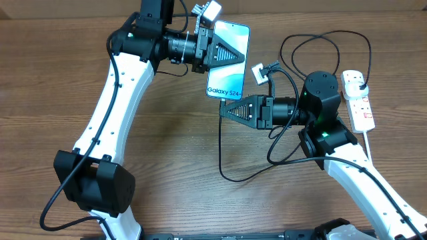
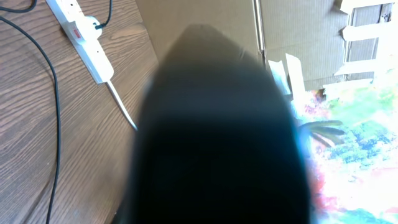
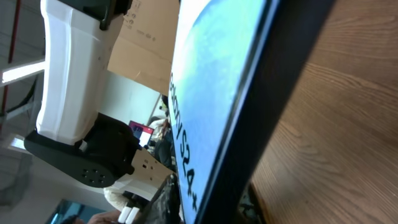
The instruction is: Plug charger to phone and switch on socket
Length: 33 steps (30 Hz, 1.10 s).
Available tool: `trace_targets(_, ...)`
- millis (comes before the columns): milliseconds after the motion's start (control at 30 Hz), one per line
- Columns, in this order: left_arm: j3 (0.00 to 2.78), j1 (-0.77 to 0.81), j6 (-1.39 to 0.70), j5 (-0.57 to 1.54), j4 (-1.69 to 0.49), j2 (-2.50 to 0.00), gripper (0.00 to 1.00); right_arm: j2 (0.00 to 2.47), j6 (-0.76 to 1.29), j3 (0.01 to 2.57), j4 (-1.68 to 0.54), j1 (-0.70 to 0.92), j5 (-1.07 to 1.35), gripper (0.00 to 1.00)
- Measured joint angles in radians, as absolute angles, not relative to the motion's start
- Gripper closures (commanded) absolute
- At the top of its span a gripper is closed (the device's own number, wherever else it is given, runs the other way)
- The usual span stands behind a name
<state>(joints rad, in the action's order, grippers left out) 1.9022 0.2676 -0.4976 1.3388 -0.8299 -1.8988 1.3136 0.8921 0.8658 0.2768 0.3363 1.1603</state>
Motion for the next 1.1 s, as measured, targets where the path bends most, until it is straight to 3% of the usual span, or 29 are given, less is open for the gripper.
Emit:
trace_targets(100,1.902,0.268,-0.497,1.336,-0.83,-1.899,0.96,1.314,0.892,0.866,0.278,0.336,1.159,0.96)
trace_targets(1100,1.903,0.249,-0.422,1.381,-0.899,-1.899,0.96,1.314,1.028,0.86,0.366,0.355,1.147,0.96)
